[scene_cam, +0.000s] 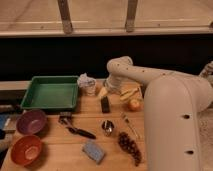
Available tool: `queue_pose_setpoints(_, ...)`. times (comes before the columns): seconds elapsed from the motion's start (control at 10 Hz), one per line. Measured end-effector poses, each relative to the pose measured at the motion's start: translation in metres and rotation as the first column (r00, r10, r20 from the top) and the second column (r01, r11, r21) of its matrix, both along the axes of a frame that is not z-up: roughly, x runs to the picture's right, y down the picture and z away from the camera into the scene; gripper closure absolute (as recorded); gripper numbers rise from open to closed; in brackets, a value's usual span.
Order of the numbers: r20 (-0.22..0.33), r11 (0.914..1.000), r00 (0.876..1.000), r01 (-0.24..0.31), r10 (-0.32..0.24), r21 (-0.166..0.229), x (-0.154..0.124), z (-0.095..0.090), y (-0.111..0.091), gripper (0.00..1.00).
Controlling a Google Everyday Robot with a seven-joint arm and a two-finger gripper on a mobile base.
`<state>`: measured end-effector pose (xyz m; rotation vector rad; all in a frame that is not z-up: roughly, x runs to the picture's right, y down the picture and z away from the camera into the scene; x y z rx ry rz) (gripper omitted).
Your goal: Place eraser in table surface
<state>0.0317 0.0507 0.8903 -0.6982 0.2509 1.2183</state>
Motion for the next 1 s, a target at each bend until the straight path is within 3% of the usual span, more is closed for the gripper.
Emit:
queue_pose_setpoints(0.3, -0.007, 0.9999, 1.0, 0.006, -0.006, -0.011, 0.001, 0.003, 0.002, 0.2)
queue_pose_setpoints(0.7, 0.002, 0.995, 0.998, 0.059, -0.059, -0.08, -0.022, 0.04, 0.031, 0.2)
queue_pose_setpoints(1.0, 0.013, 0.9916, 0.997, 0.083, -0.082, -0.099, -0.034, 0.046, 0.04, 0.2)
